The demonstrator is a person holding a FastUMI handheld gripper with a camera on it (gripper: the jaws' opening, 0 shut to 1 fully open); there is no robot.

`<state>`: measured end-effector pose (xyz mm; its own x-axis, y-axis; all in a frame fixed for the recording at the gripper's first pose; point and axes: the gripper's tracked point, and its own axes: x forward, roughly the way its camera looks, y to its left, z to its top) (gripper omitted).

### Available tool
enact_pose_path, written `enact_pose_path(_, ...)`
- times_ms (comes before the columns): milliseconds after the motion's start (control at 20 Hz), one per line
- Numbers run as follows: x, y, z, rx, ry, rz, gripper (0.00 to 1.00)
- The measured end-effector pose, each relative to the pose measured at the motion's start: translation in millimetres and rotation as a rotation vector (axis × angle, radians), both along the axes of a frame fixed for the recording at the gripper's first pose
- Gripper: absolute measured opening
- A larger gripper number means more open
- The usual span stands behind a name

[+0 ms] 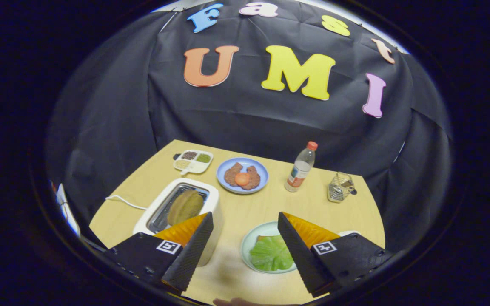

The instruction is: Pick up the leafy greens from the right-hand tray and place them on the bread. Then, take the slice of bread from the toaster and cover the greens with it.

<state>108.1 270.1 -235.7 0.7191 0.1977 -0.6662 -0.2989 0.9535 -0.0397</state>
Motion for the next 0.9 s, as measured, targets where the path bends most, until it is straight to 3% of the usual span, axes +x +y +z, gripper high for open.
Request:
enact_pose_path(200, -0.7, 48.3, -8.5, 0.037, 0.055, 0.019, 0.96)
enact_pose_path(500, 9.3, 83.2, -45.9, 0.026, 0.195, -0.058, 0.94)
enact_pose_path(750, 22.9, 93.8, -68.7, 0.006, 0.278, -0.123, 0.63)
enact_pose_path(900, 24.4, 96.2, -77.5, -0.015, 0.322, -0.131, 0.53)
